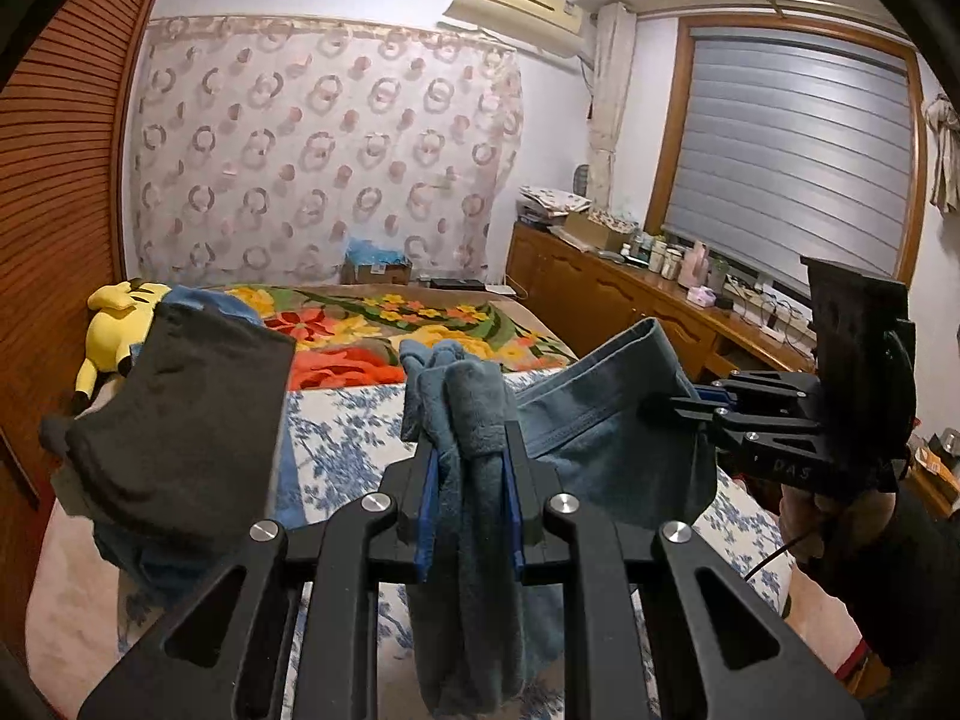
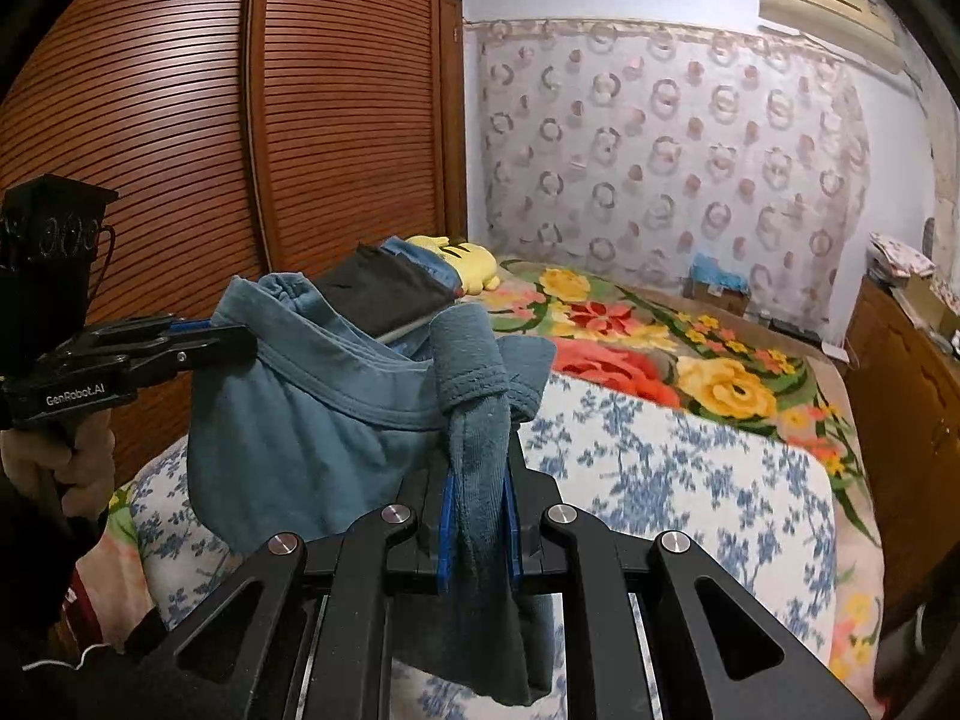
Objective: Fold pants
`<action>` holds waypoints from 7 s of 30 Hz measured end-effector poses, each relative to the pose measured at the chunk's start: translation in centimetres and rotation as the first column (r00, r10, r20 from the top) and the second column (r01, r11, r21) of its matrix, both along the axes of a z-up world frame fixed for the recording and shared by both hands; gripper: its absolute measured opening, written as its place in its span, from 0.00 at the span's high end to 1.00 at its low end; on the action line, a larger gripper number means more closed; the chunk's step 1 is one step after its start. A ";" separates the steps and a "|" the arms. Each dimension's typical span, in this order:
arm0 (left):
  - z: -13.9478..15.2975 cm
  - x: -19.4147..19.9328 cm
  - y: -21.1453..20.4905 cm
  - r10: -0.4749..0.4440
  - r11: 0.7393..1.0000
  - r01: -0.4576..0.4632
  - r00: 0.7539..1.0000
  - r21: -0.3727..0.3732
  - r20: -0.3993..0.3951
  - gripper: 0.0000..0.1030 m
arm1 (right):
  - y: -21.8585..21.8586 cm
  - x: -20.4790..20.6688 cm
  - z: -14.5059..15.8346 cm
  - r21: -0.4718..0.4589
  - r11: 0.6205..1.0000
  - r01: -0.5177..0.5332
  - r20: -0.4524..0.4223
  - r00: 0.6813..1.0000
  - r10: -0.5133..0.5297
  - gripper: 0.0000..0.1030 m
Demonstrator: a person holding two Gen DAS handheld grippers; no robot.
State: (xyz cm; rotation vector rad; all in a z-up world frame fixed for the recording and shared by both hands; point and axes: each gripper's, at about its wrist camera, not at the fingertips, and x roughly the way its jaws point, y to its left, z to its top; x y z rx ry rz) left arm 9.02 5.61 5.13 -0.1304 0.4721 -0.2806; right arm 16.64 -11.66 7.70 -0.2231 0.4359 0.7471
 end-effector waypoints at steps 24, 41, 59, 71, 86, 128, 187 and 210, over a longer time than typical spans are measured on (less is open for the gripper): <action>1.8 5.7 7.4 0.176 0.984 -0.176 0.984 0.042 0.001 0.81 | 7.5 10.7 2.8 -0.031 0.988 -0.150 0.044 0.988 0.151 0.87; 1.0 5.9 12.1 0.301 0.954 -0.301 0.954 0.005 -0.005 0.81 | 14.7 14.8 3.2 -0.150 0.959 -0.240 0.128 0.957 0.260 0.87; -2.3 4.1 14.7 0.462 0.883 -0.466 0.885 -0.061 -0.062 0.81 | 21.9 20.2 0.6 -0.173 0.918 -0.358 0.056 0.927 0.372 0.87; -3.2 4.3 14.9 0.494 0.867 -0.497 0.866 -0.027 -0.082 0.80 | 22.3 21.8 0.8 -0.125 0.939 -0.320 0.012 0.946 0.324 0.68; -4.8 3.8 15.4 0.530 0.846 -0.533 0.839 0.008 -0.122 0.71 | 22.6 25.1 -2.9 -0.129 0.936 -0.327 -0.142 0.941 0.309 0.68; -4.0 2.4 16.2 0.575 0.818 -0.567 0.812 0.098 -0.105 0.11 | 19.7 19.8 -2.8 -0.048 0.939 -0.339 -0.120 0.936 0.332 0.36; -4.1 -4.9 -4.2 0.238 0.960 -0.222 0.968 0.174 -0.082 0.11 | -6.4 -9.5 -2.9 0.092 0.961 0.262 -0.052 0.965 -0.258 0.19; 2.3 -7.6 -8.4 0.198 0.968 -0.203 0.979 0.147 0.052 0.11 | -10.1 -15.9 1.5 0.174 0.905 0.388 0.052 0.914 -0.402 0.19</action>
